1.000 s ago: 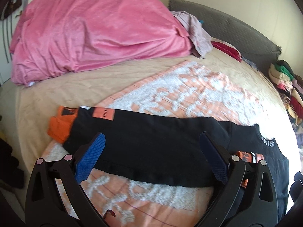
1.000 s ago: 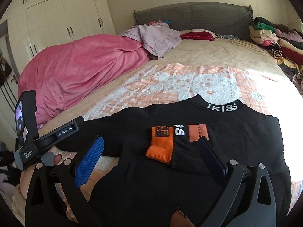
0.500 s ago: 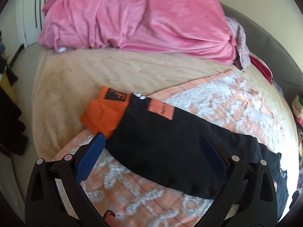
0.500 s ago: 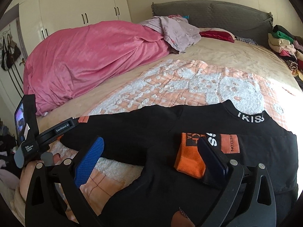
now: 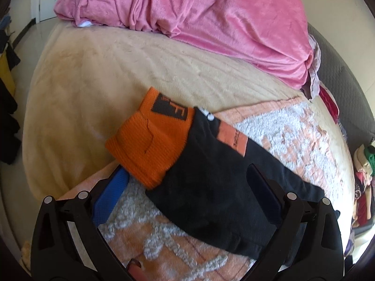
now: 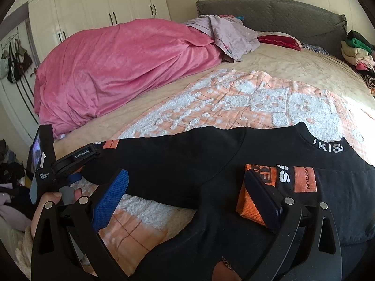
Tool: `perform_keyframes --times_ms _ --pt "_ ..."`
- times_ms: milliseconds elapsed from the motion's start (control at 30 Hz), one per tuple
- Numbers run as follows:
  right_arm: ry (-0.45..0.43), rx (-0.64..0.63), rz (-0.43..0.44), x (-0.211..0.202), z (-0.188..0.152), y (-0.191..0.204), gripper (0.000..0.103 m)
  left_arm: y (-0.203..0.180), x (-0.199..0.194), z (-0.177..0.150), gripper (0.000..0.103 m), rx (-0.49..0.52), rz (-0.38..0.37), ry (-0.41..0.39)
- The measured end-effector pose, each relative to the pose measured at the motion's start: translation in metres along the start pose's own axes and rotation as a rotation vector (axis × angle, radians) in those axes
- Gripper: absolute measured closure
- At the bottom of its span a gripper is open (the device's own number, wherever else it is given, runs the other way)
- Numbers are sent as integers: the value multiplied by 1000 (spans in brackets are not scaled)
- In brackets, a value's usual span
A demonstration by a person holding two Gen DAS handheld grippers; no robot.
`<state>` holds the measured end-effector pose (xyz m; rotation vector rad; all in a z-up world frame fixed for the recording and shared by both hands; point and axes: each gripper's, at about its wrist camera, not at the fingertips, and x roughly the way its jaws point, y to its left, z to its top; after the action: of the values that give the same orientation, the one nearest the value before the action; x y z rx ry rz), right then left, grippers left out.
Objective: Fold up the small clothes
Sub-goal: 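Reach the left gripper to the other orange cuff and grasp it, then carry the held sleeve across the sweatshirt front toward the right tool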
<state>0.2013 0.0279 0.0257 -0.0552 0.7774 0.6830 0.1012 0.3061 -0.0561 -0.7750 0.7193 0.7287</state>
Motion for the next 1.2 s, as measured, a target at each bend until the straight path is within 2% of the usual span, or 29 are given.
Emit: perform_keyframes --times_ms 100,133,167,233,300,433,700,1000,1200 --pt "-6 16 -1 -3 -1 -5 4 1 1 7 13 -16 -14 -20" --pt "-9 21 -1 -4 -1 -7 4 3 0 10 26 -23 -16 -37" --pt "-11 26 0 -5 -2 -9 4 4 1 12 46 -26 -15 -46" --pt "-15 34 -4 -8 -2 -12 4 8 7 18 65 -37 -14 -45" --pt "-22 47 -6 -11 -4 -15 5 8 14 20 70 -22 -10 -34" --pt "-35 79 -5 -18 -8 -22 5 10 7 19 86 -26 -84 -57" --pt "-69 143 -43 -42 -16 -46 4 -9 -30 18 92 36 -199 -116" --pt "-79 253 -167 -72 -29 -84 4 -39 -71 10 93 110 -302 -136" --pt "-116 328 -178 -98 -39 -108 4 -74 -101 -1 94 184 -377 -140"
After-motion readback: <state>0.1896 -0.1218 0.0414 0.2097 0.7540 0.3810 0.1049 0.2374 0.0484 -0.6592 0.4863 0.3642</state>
